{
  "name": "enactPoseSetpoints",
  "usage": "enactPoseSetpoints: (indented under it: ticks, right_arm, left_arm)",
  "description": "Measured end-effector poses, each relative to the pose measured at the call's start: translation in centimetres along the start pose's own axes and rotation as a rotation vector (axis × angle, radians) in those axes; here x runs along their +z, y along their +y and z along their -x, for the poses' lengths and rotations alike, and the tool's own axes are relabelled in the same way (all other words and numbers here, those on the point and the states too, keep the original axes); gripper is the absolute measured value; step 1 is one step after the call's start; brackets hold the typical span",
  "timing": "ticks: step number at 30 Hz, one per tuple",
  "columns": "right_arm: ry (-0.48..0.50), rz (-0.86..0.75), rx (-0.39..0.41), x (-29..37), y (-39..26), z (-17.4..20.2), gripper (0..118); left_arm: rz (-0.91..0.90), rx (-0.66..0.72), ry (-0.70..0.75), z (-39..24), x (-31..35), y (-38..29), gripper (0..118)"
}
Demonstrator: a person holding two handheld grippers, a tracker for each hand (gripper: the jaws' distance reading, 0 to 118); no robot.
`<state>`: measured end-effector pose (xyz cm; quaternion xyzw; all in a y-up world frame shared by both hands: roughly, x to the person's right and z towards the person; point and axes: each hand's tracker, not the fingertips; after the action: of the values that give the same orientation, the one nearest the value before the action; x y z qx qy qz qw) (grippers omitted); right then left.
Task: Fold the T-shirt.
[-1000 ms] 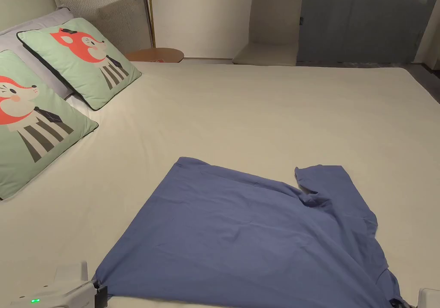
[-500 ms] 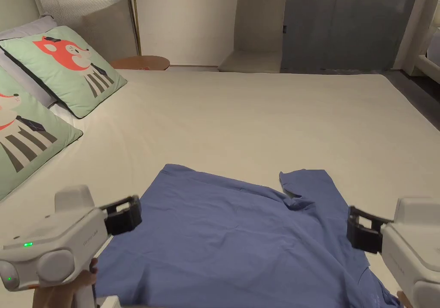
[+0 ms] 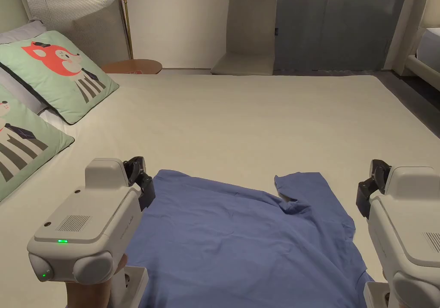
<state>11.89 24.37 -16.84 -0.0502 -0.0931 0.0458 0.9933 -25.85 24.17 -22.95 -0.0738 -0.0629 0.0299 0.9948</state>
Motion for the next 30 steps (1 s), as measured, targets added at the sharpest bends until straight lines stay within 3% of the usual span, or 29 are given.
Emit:
enactPoseSetpoints:
  ticks: [8, 20, 22, 23, 25, 26, 27, 30]
  right_arm:
    - [0.016, 0.026, 0.005, -2.4, -0.4, 0.3, 1]
    - [0.021, 0.106, 0.013, -10.3, -2.0, 0.7, 1]
    - [0.017, 0.126, 0.015, -11.8, -2.8, 0.6, 1]
    - [0.014, 0.135, 0.015, -12.4, -3.2, 0.5, 1]
    - [0.008, 0.161, 0.016, -13.6, -4.0, 0.3, 1]
    - [0.007, 0.170, 0.016, -14.1, -4.7, 0.1, 1]
    - [0.003, 0.185, 0.020, -14.6, -5.2, 0.0, 1]
    - [-0.011, 0.222, 0.032, -15.2, -6.1, -0.4, 1]
  left_arm:
    - [0.167, 0.011, -0.017, 1.8, -5.5, -0.5, 0]
    - [0.523, 0.044, -0.092, 6.2, -23.8, -2.2, 1]
    - [0.561, 0.013, -0.085, 6.6, -27.0, -3.3, 18]
    - [0.590, -0.035, -0.078, 6.7, -28.8, -4.3, 34]
    - [0.647, -0.059, -0.046, 7.0, -31.6, -5.8, 82]
    - [0.682, -0.049, -0.043, 7.2, -32.7, -6.4, 97]
    - [0.723, -0.023, -0.032, 7.5, -34.0, -7.2, 101]
    - [0.736, 0.023, -0.013, 7.6, -36.1, -8.3, 96]
